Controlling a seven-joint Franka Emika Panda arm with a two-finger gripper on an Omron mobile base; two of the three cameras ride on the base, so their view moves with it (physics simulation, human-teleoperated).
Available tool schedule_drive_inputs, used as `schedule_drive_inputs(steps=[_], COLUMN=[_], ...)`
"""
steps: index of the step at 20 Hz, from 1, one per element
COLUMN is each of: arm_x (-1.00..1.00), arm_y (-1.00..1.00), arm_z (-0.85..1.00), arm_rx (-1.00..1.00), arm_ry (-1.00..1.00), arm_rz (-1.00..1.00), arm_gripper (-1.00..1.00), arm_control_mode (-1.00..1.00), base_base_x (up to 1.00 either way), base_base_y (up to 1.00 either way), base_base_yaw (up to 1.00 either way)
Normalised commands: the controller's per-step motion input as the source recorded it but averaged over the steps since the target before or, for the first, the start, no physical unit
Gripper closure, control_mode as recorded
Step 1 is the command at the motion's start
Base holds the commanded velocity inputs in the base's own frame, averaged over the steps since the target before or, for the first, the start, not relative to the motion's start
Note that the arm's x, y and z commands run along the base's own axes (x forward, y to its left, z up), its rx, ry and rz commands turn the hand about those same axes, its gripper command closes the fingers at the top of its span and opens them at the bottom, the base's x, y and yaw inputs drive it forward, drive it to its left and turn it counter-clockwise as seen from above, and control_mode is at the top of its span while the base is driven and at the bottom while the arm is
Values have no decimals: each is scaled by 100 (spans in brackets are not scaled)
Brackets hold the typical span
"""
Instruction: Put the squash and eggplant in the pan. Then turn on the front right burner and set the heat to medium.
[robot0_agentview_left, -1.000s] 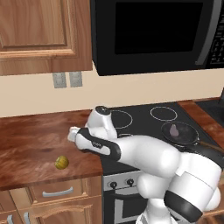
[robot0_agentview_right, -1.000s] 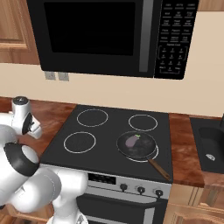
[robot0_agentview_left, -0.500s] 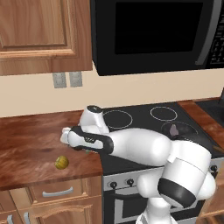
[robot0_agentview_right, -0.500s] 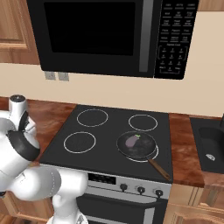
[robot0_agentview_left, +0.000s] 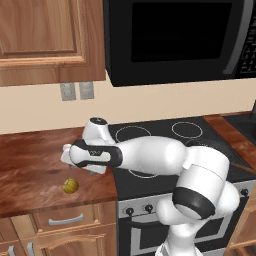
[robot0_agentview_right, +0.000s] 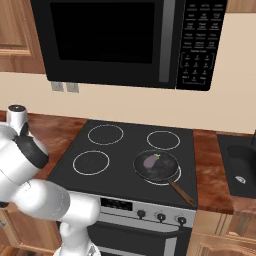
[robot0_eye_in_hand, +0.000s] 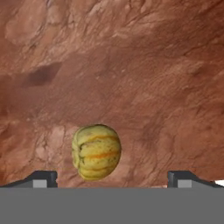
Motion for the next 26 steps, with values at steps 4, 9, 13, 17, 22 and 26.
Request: schedule_drive_inputs(steps=[4, 9, 13, 17, 22, 26], arm_x=[5, 1, 0, 0, 0, 0], arm_y=[24, 17, 5, 6, 6, 10], arm_z=[-6, -16, -22, -19, -14, -12], arm_rx=[0, -1, -2, -2, -1, -1], arm_ry=[0, 2, 2, 1, 0, 0], arm_rz=[0, 0, 0, 0, 0, 0], arm_gripper=[-100, -100, -100, -100, -100, -100], arm_control_mode=[-100, -100, -100, -100, -100, -100], base_base_x=[0, 0, 0, 0, 0, 0], base_base_y=[0, 0, 0, 0, 0, 0], base_base_yaw=[0, 0, 0, 0, 0, 0])
